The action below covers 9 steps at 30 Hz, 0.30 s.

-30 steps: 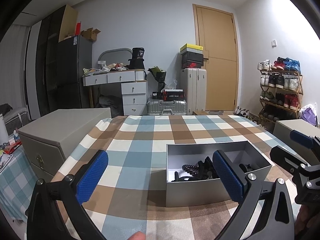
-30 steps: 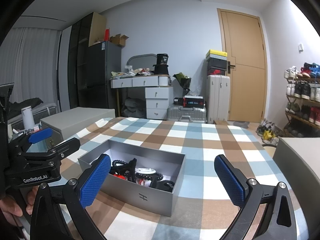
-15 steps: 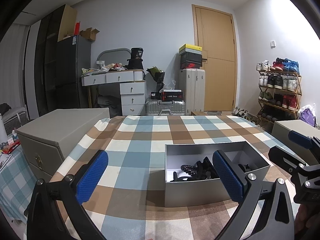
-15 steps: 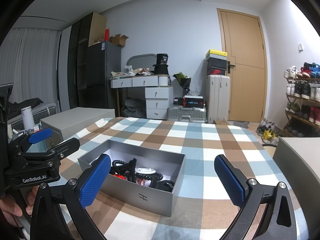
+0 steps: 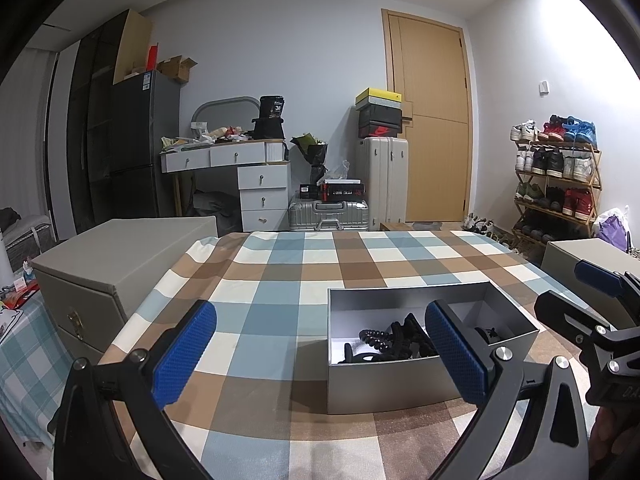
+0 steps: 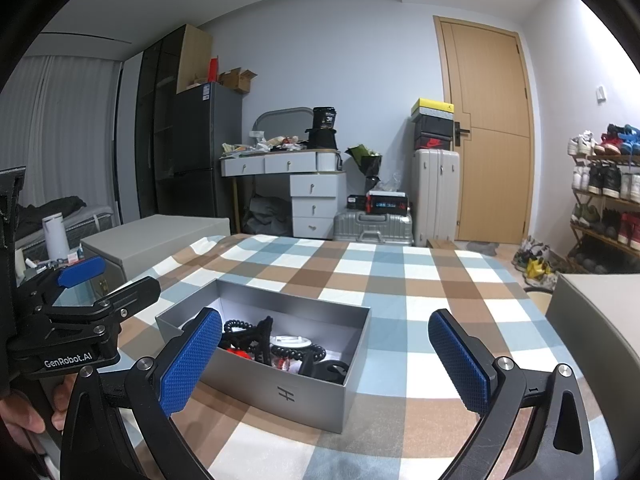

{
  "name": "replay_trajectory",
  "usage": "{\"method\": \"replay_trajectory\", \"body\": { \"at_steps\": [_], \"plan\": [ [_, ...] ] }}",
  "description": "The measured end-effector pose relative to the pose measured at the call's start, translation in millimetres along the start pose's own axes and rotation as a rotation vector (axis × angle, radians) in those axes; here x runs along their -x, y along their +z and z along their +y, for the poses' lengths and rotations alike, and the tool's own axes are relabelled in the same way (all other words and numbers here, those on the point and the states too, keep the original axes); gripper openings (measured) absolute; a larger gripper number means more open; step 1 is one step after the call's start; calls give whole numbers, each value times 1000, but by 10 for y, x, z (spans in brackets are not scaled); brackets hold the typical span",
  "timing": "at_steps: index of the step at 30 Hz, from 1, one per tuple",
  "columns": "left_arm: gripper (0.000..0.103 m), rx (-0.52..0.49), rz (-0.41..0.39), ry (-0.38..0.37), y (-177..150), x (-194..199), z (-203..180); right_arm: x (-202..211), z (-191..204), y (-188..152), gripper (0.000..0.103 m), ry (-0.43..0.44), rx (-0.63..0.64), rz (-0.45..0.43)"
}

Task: Organize jewelry

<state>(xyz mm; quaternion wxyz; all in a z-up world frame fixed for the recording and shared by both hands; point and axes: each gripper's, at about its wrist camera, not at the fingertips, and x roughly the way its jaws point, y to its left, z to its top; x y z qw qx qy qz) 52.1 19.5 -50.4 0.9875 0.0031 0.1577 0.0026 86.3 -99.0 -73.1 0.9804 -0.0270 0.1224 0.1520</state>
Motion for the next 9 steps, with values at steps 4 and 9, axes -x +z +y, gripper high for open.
{"method": "replay_trajectory", "body": {
  "at_steps": [4, 9],
  "plan": [
    [102, 0, -2, 2, 3, 0, -4, -4, -2, 0, 103, 0, -1, 1],
    [102, -3, -1, -13, 3, 1, -1, 2, -4, -1, 103, -1, -2, 0]
  ]
}}
